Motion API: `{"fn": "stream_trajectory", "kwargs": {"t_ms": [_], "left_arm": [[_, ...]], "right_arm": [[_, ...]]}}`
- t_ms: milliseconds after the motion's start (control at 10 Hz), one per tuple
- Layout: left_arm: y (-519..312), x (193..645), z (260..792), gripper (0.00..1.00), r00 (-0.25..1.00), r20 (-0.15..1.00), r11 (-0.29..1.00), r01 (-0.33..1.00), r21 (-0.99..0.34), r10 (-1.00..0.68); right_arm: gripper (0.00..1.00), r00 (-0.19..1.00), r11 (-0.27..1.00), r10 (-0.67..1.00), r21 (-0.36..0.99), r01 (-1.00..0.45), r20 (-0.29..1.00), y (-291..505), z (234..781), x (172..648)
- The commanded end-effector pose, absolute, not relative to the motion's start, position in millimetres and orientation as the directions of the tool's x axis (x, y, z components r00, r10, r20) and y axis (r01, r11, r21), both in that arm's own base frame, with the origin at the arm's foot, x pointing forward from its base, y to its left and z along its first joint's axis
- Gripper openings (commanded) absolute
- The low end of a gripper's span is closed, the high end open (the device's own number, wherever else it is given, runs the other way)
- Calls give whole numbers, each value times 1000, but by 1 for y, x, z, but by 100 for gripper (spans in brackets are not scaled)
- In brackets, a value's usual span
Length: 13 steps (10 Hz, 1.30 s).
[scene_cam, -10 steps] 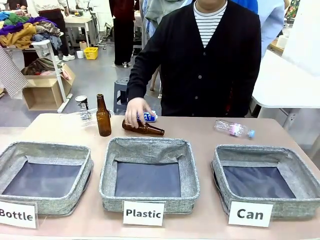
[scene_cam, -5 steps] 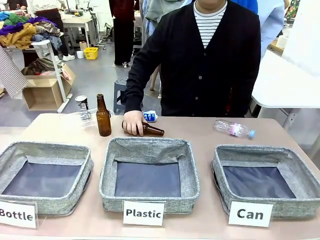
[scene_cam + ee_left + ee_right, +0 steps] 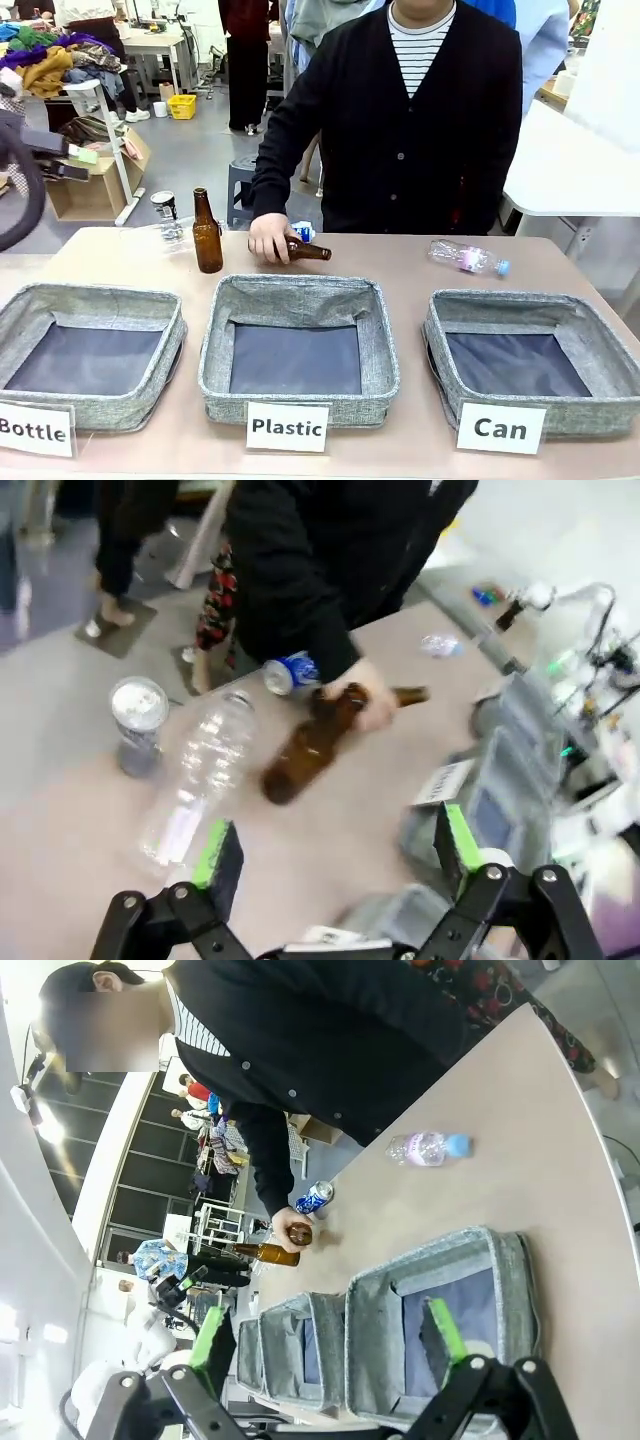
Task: Sort the can waste into the basket.
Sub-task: Pick up the can waste from the table and place it in the right Fabric basket.
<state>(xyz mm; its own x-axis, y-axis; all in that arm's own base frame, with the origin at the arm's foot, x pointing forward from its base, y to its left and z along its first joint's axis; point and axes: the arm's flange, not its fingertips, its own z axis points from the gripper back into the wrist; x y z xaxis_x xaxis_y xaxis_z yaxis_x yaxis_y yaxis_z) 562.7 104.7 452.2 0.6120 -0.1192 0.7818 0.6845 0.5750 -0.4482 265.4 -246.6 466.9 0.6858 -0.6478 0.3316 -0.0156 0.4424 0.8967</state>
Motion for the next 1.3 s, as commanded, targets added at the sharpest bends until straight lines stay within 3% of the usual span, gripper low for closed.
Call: {"fn": "stream_trajectory", "kwargs": {"t_ms": [0,100,200,600,800,900,1000,1200], "left_arm": [[111,580,429,100,404,884,525,819,-233,-238],[110,585,421,100,362,890,524,833,-177,-277],[109,581,427,100,471,840,536,798,-276,-269],[109,590,418,100,428,856,523,820,-233,-289],[123,638,414,100,299,900,393,905,-162,-317],[153,631,426,100,320,898,302,926,-228,-301],[192,604,449,100,285,920,293,934,-203,-271],[275,520,488,100,209,931,239,961,-138,-299]], "right_arm": [[100,672,444,-646,894,-55,362,-249,468,268],[100,672,444,-646,894,-55,362,-249,468,268],[100,672,444,-646,894,-55,362,-249,468,268],[100,672,444,-646,894,-55,362,-249,468,268],[100,672,444,-646,894,-55,362,-249,468,268],[100,672,444,-646,894,-55,362,-249,468,268],[100,672,444,-646,894,-55,362,-249,468,268],[100,672,444,-646,894,-55,362,-249,468,268]]}}
